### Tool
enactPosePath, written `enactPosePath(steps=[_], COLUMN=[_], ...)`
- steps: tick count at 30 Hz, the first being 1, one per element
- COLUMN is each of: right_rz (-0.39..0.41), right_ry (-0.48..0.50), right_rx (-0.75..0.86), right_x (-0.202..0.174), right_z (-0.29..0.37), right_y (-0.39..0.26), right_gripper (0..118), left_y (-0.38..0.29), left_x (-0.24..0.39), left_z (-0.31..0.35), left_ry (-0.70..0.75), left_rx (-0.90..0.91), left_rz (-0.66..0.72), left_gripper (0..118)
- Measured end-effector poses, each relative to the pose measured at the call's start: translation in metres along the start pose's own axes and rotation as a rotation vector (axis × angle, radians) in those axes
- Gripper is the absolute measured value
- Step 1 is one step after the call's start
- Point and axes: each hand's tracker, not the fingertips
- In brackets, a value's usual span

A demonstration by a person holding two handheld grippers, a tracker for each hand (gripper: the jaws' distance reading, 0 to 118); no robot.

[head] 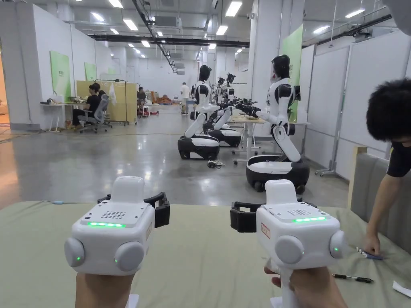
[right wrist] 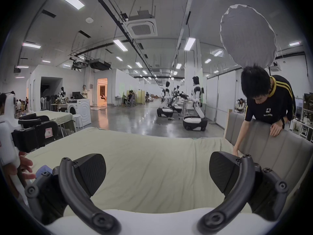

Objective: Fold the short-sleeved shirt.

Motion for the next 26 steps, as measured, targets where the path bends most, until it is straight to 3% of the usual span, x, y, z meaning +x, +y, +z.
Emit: enactPosePath(steps=[6, 11, 18, 26], right_rz=[-0.027, -0.103, -0.208, -0.203], right_ry=[0.095, -0.004, 0.037, -0.009], right_rx=[0.019, -0.044, -0.094, -0.061], right_x=[-0.004, -0.008, 0.003, 0.002], right_z=[0.010, 0.010, 0.006, 0.008], right_y=[-0.002, 0.001, 0.000, 0.002], right_gripper=[118, 118, 118, 118], left_y=[-0.001, -0.007, -0.013, -0.016], left_x=[-0.006, -0.009, -0.014, -0.014], left_z=[0.001, -0.001, -0.002, -0.003], left_ry=[-0.001, 0.017, 0.012, 0.016], left_rx=[0.001, -0.012, -0.034, -0.043], left_rz=[0.031, 0.035, 0.055, 0.053], left_gripper=[70, 70, 70, 70])
